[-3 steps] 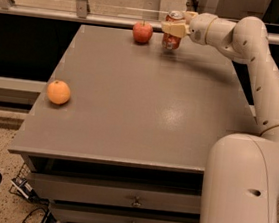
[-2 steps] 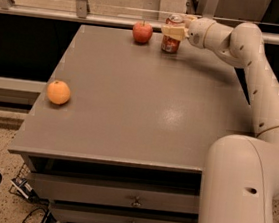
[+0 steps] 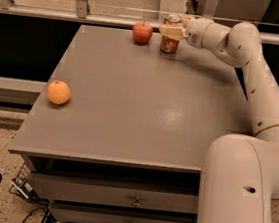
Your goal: Move coke can near apple
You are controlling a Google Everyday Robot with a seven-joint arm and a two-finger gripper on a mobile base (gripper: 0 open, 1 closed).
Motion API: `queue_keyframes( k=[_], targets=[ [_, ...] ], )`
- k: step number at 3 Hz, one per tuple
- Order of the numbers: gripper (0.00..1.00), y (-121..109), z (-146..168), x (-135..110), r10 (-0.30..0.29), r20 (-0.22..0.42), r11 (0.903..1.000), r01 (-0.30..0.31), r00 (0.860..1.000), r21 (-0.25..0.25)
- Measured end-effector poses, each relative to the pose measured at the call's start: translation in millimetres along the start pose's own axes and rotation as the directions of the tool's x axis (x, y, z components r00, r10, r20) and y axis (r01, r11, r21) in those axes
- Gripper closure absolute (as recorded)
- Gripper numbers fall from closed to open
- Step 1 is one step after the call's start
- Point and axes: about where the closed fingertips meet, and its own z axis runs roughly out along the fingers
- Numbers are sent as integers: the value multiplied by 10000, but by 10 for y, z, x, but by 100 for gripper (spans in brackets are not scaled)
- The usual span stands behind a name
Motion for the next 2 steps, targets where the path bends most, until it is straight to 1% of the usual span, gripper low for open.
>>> queue_keyframes(
  k=[2],
  targets=[
    [11, 45, 65, 12, 26, 0, 10000, -26, 10000, -94]
  ],
)
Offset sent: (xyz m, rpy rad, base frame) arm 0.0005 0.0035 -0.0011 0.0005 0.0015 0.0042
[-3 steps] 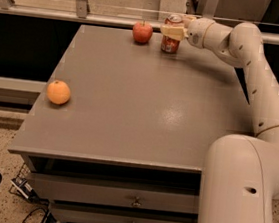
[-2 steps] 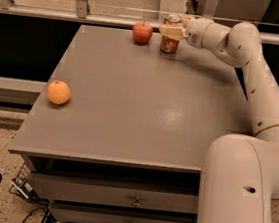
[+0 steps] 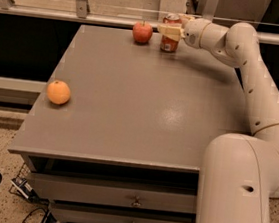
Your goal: Move coke can near apple
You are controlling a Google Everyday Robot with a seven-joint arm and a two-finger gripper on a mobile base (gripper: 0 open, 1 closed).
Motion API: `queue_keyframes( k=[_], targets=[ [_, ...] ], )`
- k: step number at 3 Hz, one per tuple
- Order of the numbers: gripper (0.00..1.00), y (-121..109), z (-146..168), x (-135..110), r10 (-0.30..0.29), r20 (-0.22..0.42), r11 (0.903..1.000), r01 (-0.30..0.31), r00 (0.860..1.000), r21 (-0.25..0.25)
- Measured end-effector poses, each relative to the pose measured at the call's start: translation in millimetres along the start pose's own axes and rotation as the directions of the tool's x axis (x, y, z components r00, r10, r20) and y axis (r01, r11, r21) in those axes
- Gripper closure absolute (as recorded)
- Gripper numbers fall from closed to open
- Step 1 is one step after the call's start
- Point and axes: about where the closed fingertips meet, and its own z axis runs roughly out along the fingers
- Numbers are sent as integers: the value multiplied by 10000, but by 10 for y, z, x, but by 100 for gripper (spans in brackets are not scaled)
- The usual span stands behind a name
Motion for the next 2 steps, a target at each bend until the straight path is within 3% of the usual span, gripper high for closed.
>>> queue_keyframes(
  k=[1, 2],
  targets=[
    [0, 20, 29, 6, 11, 0, 10000, -11, 10000, -42],
    [0, 21, 30, 6, 12, 0, 10000, -12, 10000, -43]
  ],
)
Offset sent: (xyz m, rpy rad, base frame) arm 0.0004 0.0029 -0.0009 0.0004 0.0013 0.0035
